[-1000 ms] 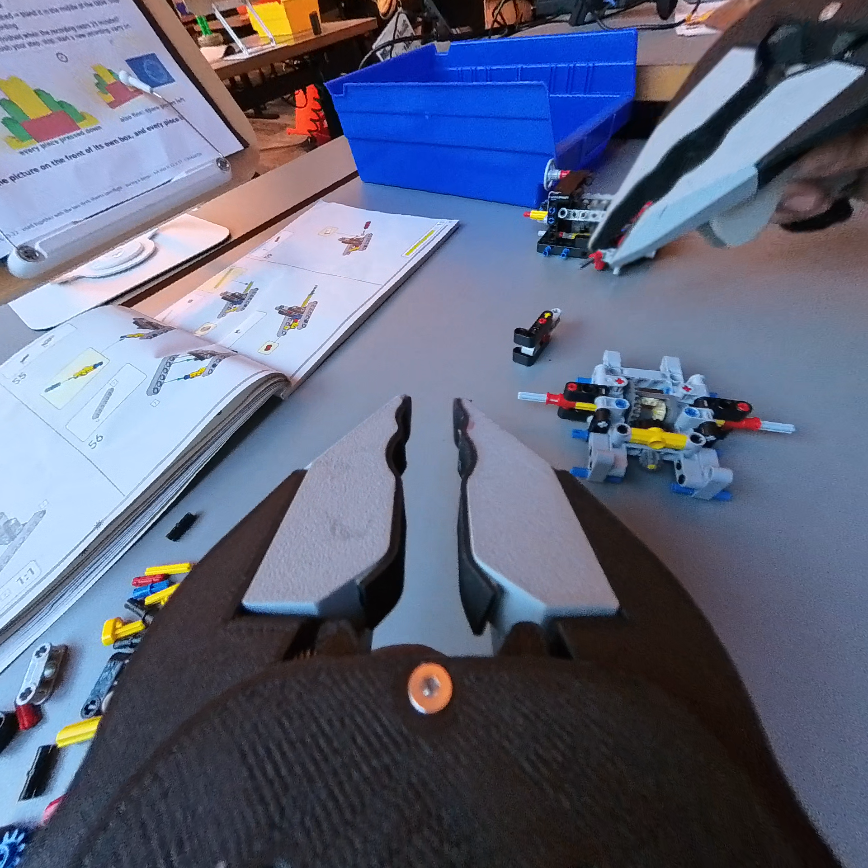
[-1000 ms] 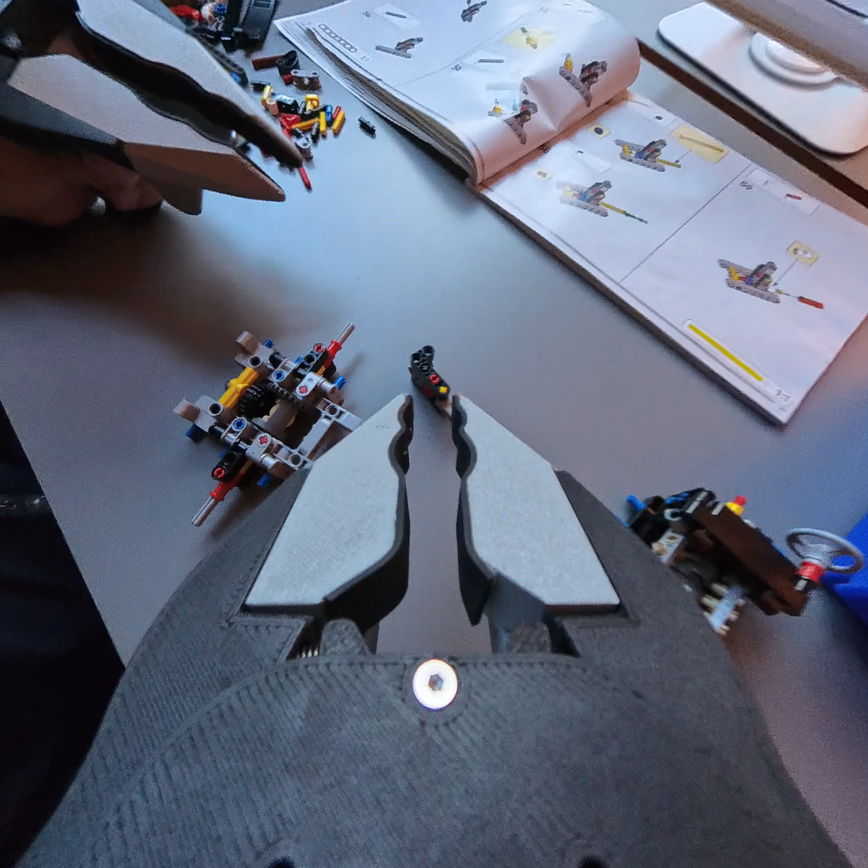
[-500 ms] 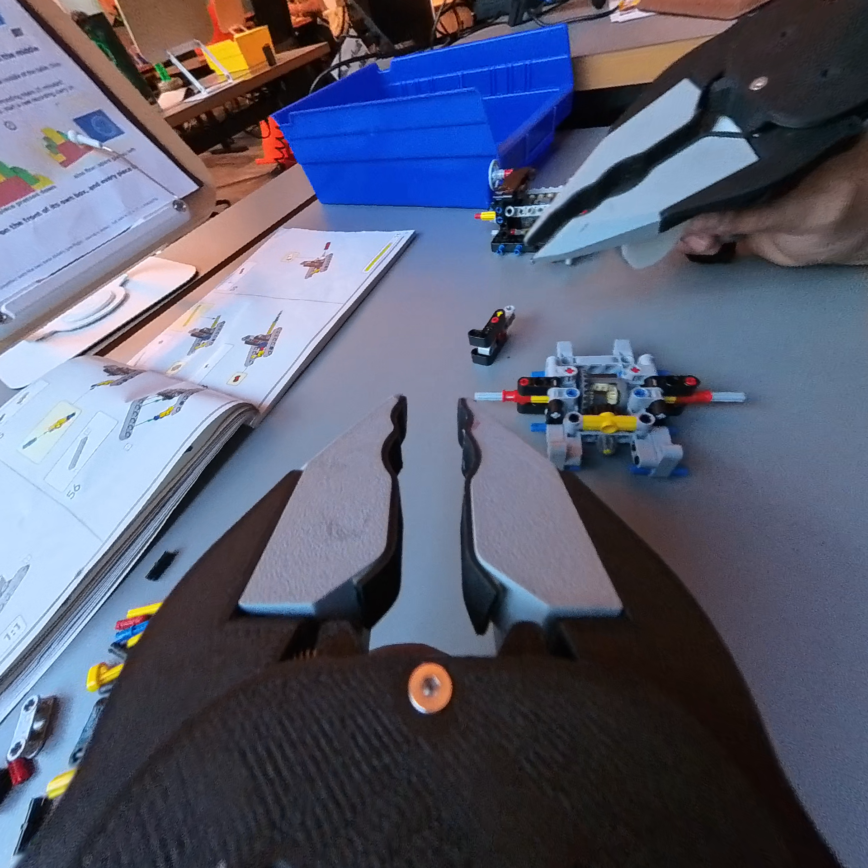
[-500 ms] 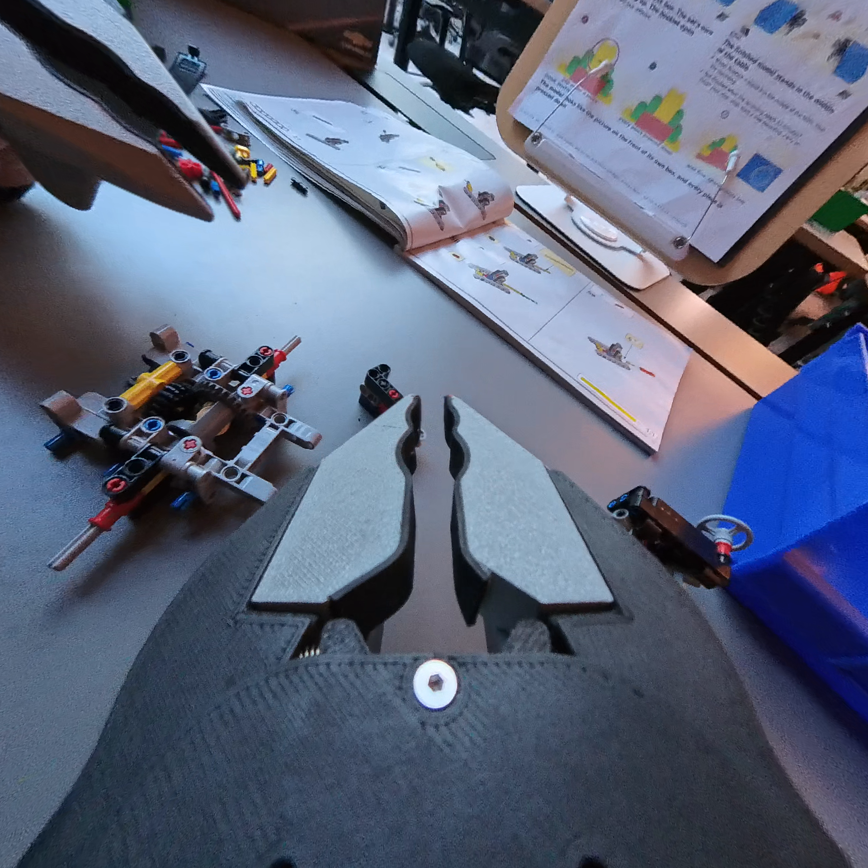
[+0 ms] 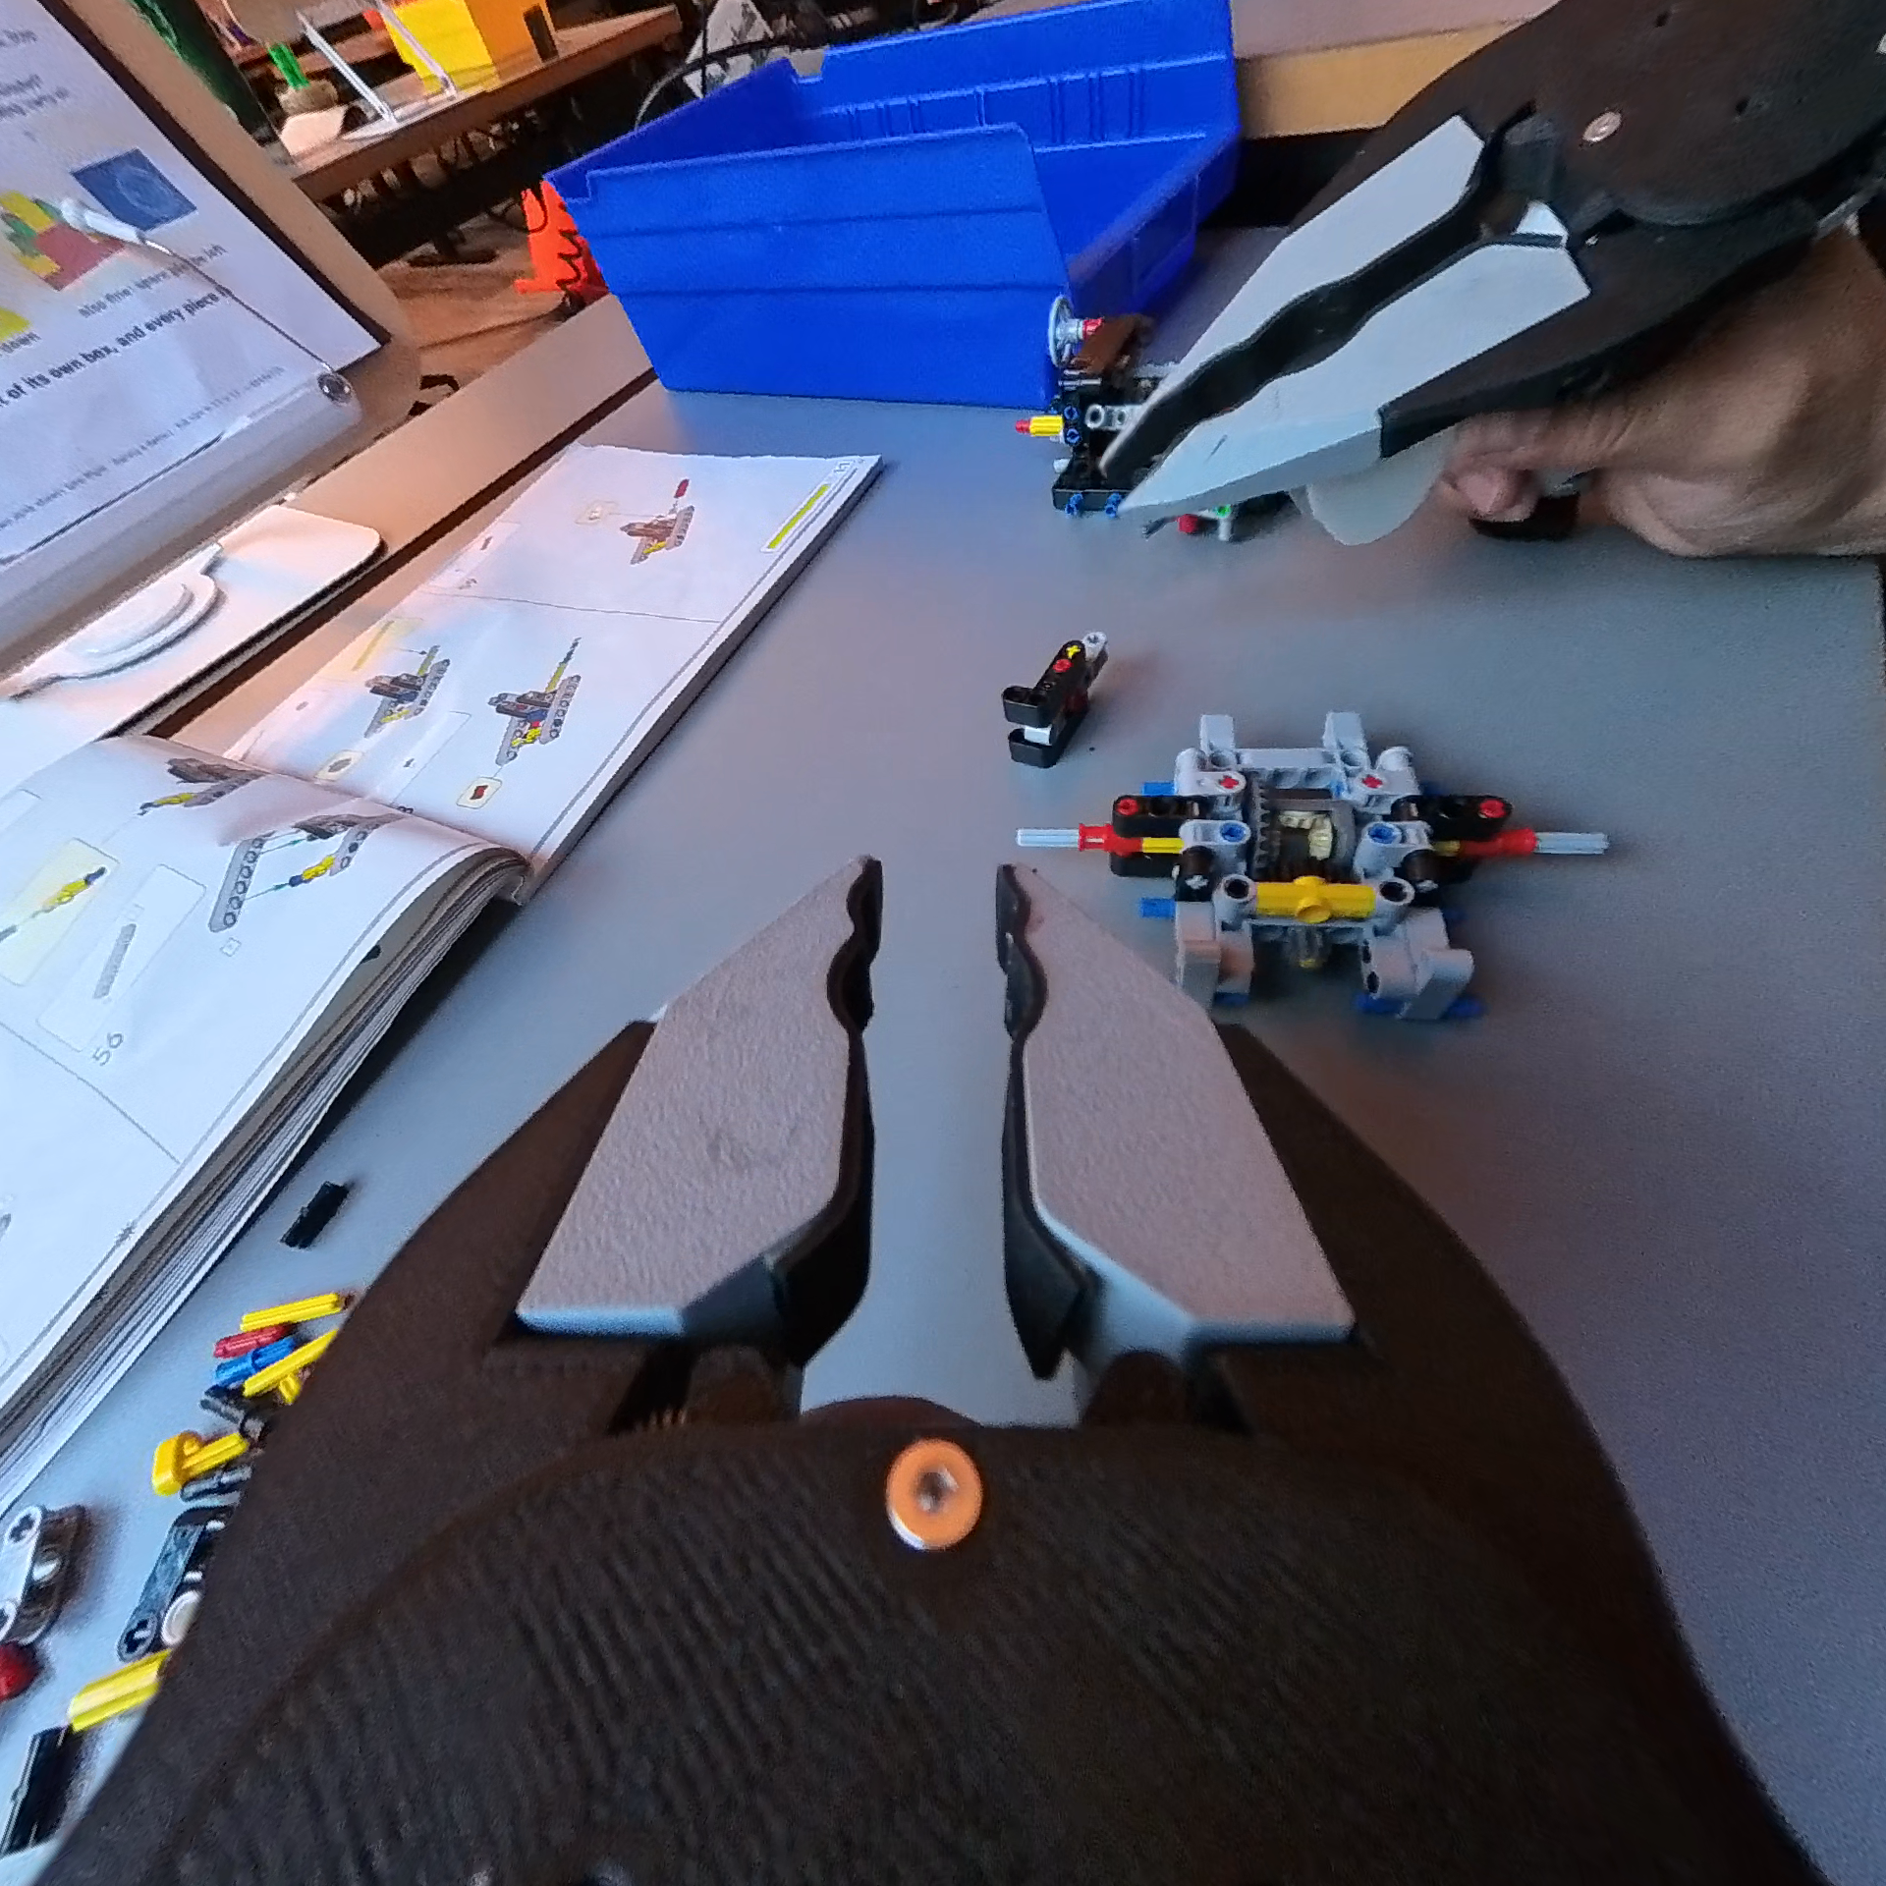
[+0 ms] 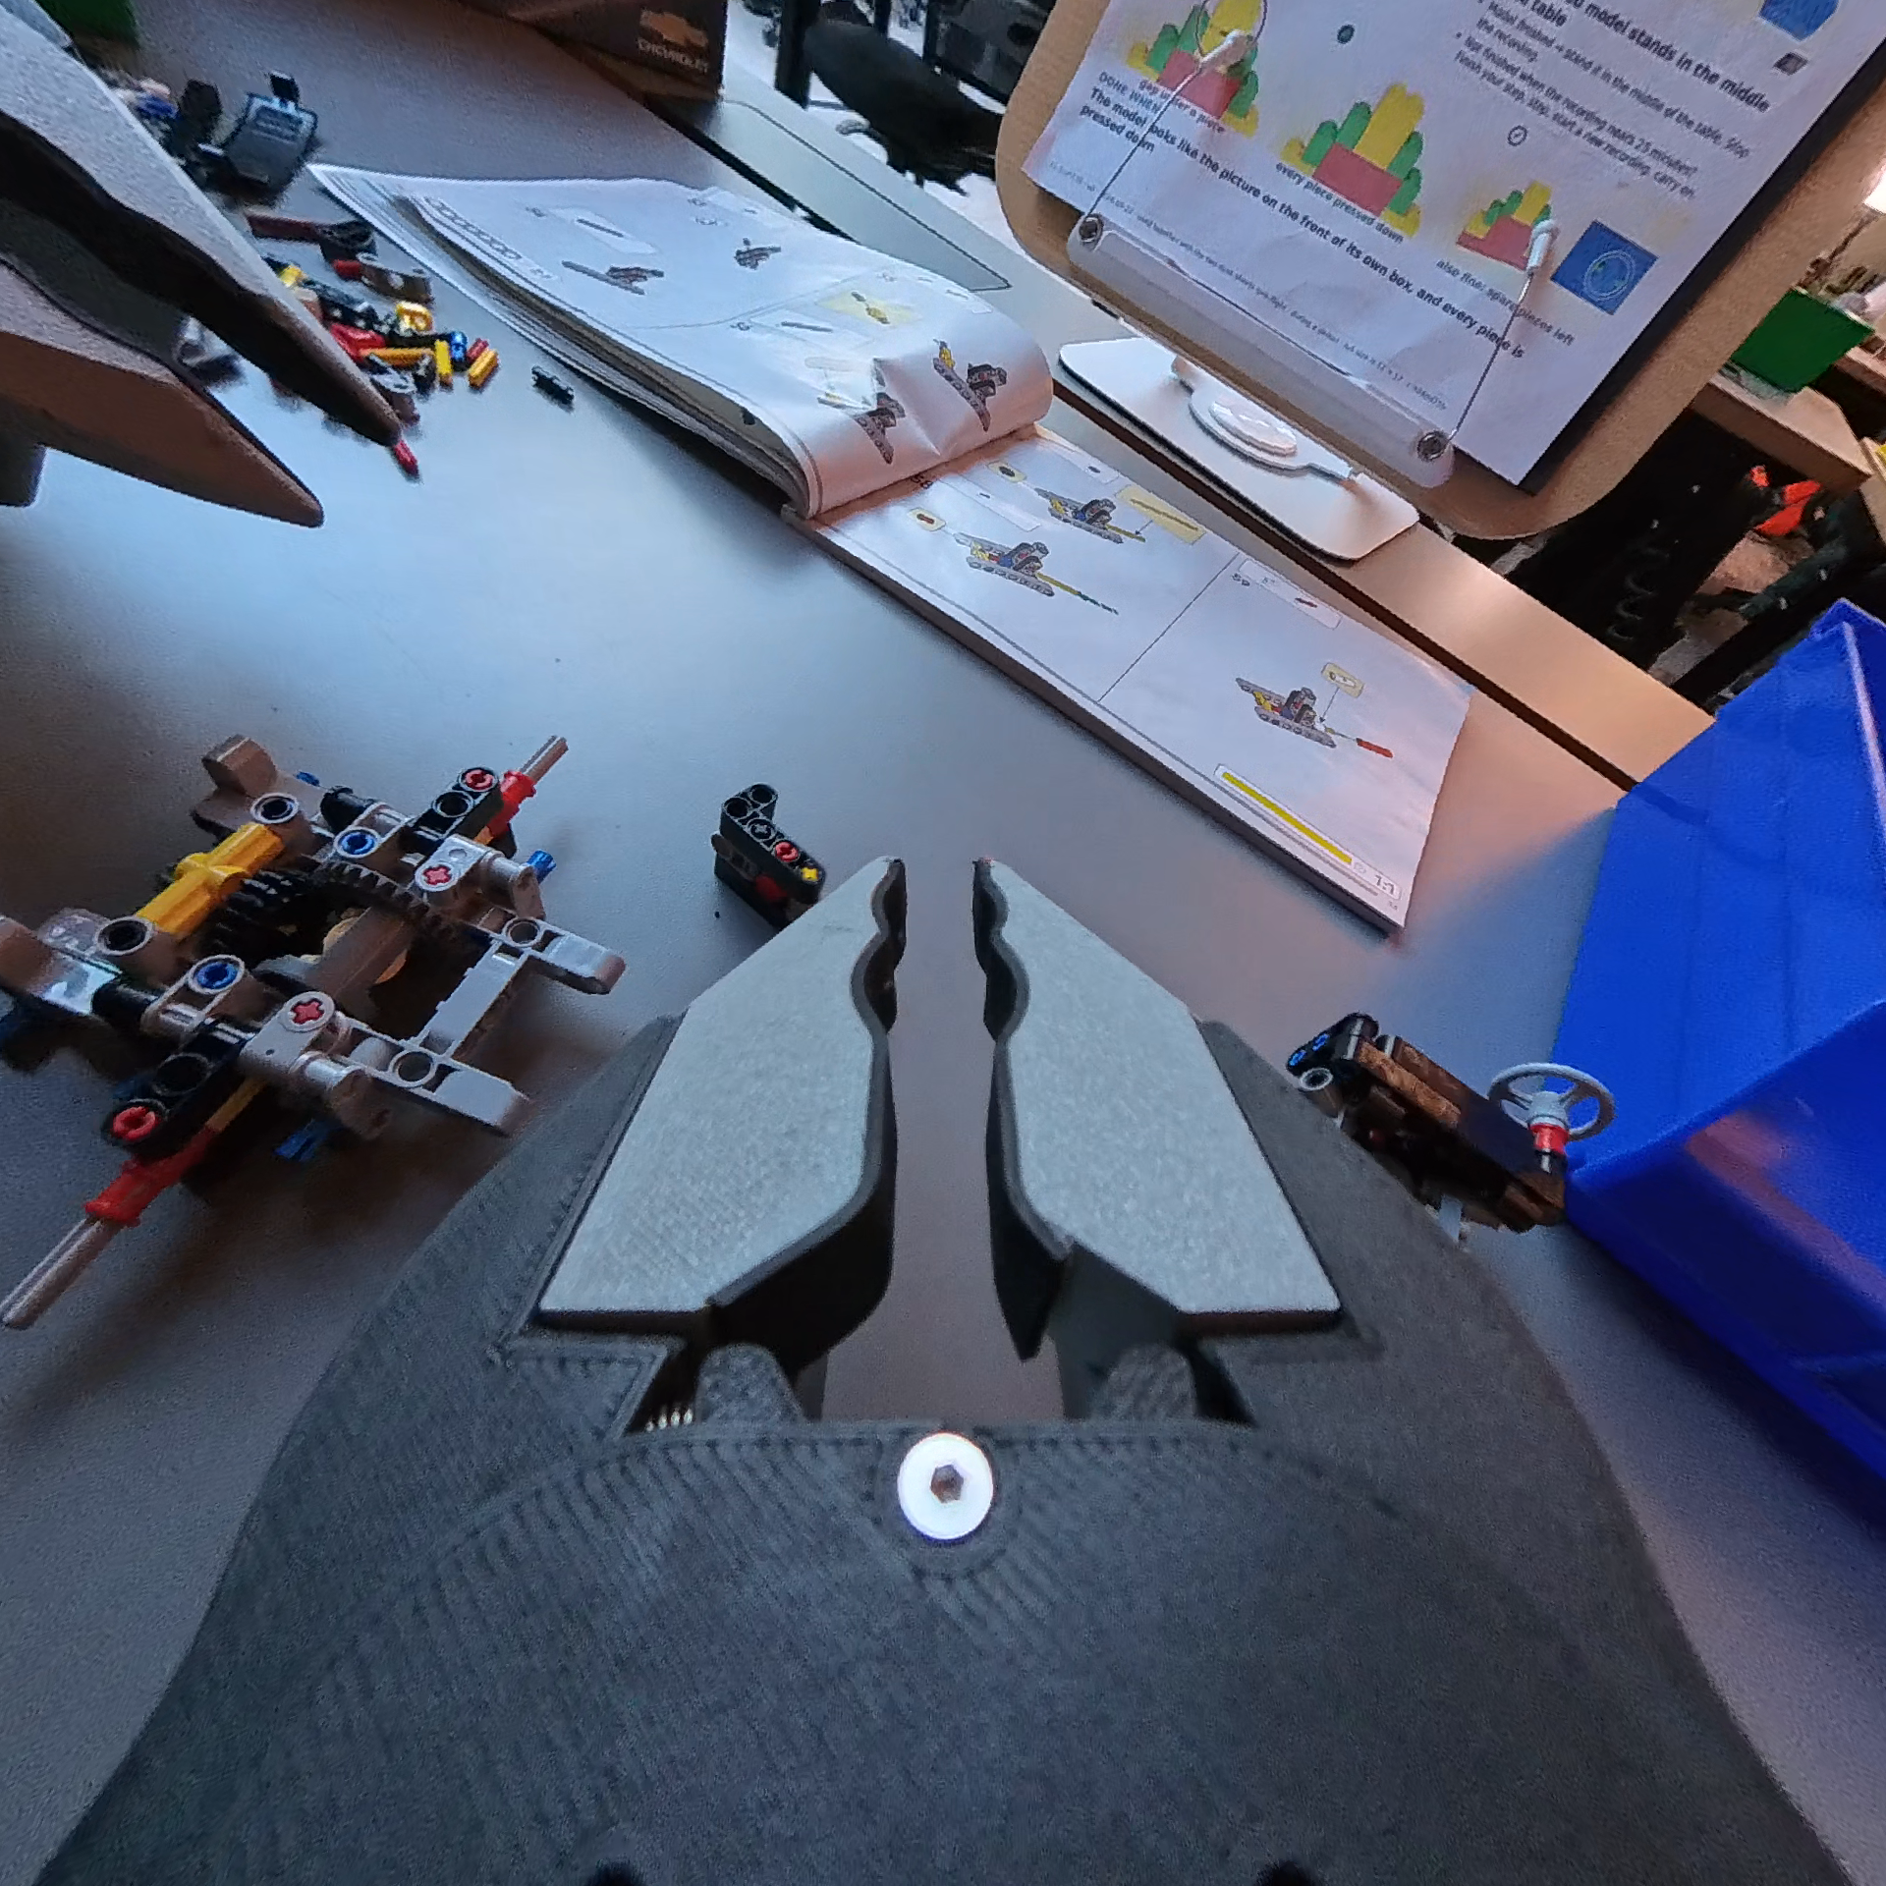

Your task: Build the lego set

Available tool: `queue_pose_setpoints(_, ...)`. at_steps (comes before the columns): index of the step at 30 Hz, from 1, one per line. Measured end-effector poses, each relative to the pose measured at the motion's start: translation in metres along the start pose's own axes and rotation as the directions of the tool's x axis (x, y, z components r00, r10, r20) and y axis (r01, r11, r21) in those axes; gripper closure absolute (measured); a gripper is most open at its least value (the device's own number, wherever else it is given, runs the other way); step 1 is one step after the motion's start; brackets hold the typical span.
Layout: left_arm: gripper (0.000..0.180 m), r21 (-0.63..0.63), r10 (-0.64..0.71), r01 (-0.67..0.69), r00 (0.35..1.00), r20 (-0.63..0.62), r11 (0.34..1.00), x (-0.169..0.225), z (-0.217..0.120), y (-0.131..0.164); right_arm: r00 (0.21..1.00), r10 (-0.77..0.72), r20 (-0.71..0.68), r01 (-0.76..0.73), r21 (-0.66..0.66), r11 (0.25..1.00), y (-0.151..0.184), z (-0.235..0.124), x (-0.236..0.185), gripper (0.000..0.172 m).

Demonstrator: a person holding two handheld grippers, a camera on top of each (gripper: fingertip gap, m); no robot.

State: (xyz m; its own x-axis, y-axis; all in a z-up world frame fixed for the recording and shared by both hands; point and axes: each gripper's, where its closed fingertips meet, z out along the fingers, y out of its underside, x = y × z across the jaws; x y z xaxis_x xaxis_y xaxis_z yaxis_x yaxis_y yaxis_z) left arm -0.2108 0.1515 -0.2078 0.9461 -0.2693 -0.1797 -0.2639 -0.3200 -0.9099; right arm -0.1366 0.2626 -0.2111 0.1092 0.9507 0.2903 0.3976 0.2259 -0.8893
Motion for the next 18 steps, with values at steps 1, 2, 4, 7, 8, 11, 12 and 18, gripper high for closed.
queue_pose_setpoints(1,0.161,-0.001,0.000,0.000,1.000,-0.001,1.000,0.0002,0.0001,0.0001,1.000,0.004,-0.003,-0.004,0.004,1.000,-0.0005,0.0001,0.0010,0.162)
queue_pose_setpoints(2,0.161,-0.002,0.004,-0.004,1.000,0.000,1.000,0.0005,0.0002,0.0002,1.000,0.006,-0.004,-0.006,0.007,1.000,-0.0009,0.0003,0.0016,0.162)
queue_pose_setpoints(4,0.161,-0.006,0.013,-0.013,1.000,0.002,1.000,0.0012,0.0006,0.0006,1.000,0.001,-0.008,-0.001,0.014,1.000,-0.0020,-0.0002,0.0017,0.162)
queue_pose_setpoints(7,0.161,-0.012,0.023,-0.023,1.000,0.002,1.000,0.0025,0.0013,0.0012,1.000,-0.016,-0.012,0.016,0.024,1.000,-0.0035,-0.0010,0.0004,0.163)
queue_pose_setpoints(8,0.161,-0.013,0.026,-0.026,1.000,0.001,1.000,0.0028,0.0014,0.0013,1.000,-0.020,-0.011,0.021,0.025,0.999,-0.0038,-0.0011,-0.0001,0.163)
queue_pose_setpoints(11,0.161,-0.014,0.031,-0.031,1.000,0.002,0.999,0.0032,0.0016,0.0013,1.000,-0.026,-0.011,0.026,0.034,0.999,-0.0051,-0.0020,-0.0010,0.163)
queue_pose_setpoints(12,0.161,-0.016,0.030,-0.030,1.000,0.001,0.999,0.0031,0.0018,0.0017,1.000,-0.025,-0.010,0.025,0.039,0.999,-0.0058,-0.0025,-0.0011,0.163)
queue_pose_setpoints(18,0.161,-0.017,0.032,-0.032,0.999,0.002,0.999,0.0033,0.0020,0.0017,1.000,-0.008,-0.011,0.009,0.055,0.998,-0.0076,-0.0046,0.0008,0.163)
